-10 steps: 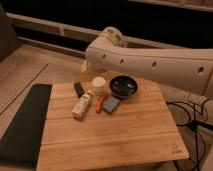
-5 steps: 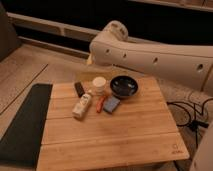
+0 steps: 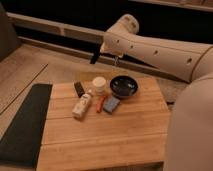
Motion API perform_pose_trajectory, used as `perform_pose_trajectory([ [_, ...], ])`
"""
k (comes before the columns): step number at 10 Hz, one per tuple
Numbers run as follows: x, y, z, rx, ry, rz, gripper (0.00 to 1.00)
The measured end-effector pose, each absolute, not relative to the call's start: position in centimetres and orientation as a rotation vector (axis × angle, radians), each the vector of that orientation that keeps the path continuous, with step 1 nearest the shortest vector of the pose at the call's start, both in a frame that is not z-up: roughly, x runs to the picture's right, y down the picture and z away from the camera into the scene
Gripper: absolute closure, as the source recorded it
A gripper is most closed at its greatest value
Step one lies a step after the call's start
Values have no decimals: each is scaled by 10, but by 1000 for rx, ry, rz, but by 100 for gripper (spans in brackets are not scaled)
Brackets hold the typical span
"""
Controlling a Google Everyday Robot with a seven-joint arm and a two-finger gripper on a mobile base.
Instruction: Place the ceramic cup in the ceramic bowl
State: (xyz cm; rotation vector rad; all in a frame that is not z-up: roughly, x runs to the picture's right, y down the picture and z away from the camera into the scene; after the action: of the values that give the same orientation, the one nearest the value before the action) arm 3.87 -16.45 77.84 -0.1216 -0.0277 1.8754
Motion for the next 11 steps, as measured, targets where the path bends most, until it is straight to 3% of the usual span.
perform_pose_trajectory([
  [4,22,-106,827,-227,105,1894,35],
  [11,42,-107,822,-181,114,1899,35],
])
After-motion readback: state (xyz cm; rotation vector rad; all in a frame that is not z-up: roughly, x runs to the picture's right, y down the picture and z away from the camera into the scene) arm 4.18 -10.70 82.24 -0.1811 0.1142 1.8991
